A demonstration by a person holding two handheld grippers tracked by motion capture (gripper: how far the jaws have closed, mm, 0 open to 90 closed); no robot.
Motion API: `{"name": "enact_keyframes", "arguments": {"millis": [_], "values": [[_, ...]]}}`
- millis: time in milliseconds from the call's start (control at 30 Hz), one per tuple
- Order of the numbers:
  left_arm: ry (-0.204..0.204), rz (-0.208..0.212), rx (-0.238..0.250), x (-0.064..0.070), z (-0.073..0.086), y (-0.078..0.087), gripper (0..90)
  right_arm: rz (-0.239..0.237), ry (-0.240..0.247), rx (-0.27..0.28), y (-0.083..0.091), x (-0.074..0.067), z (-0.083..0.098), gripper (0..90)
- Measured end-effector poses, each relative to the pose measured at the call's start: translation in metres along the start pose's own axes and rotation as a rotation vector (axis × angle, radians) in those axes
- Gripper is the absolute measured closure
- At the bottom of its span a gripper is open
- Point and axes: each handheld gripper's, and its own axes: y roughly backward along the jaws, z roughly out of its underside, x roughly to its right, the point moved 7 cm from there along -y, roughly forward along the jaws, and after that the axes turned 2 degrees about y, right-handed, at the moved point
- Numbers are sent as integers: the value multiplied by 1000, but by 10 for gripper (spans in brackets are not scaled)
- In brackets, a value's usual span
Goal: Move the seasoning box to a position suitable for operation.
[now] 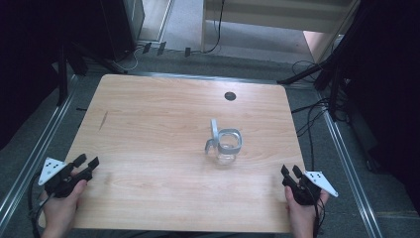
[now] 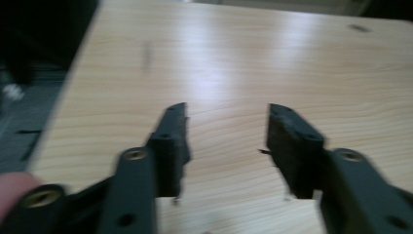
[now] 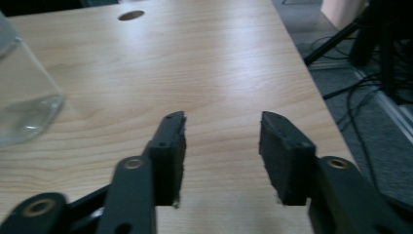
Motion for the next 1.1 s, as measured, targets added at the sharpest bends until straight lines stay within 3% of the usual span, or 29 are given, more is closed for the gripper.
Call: {"name": "enact_keyframes", "arguments": {"millis": [33, 67, 133, 167, 200, 233, 267, 300, 333, 500, 533, 567, 600, 667, 800, 933, 1100], "values": [[-7, 29, -5, 11, -2, -3, 676, -19, -16, -2, 0, -2, -1, 648], [-21, 93, -15, 34, -5, -10, 722, -42, -21, -3, -1, -5, -2, 701], [-41, 159, -33, 59, -6, -20, 806, -112, -49, -2, -4, -11, -6, 802], [-41, 159, -33, 59, -6, -20, 826, -139, -55, -3, -5, -15, -9, 836], [-43, 223, -67, 82, -5, -32, 852, -148, -52, -4, -6, -19, -11, 867], [-49, 245, -80, 93, -4, -36, 863, -148, -45, -5, -8, -22, -14, 880], [-49, 245, -80, 93, -4, -36, 884, -153, -38, -6, -10, -26, -16, 899], [-56, 263, -91, 103, -3, -41, 899, -160, -33, -6, -11, -29, -19, 900], [-64, 295, -114, 122, -2, -49, 900, -167, -23, -7, -13, -33, -21, 900], [-87, 350, -134, 159, -4, -65, 900, -202, 23, -6, -22, -48, -29, 900], [-86, 379, -151, 178, -4, -74, 900, -213, 53, -9, -28, -56, -34, 900], [-86, 379, -151, 178, -4, -74, 900, -213, 53, -9, -28, -56, -34, 900], [-97, 395, -155, 191, -4, -80, 900, -227, 94, -15, -37, -67, -39, 900], [-119, 424, -155, 212, -5, -88, 900, -234, 102, -18, -40, -70, -40, 900], [-138, 494, -151, 253, -3, -100, 900, -278, 124, -28, -62, -87, -51, 900], [-164, 514, -156, 276, -1, -108, 900, -314, 125, -27, -78, -96, -62, 900], [-125, 505, -163, 284, -3, -116, 900, -354, 155, -41, -93, -109, -67, 900]]}}
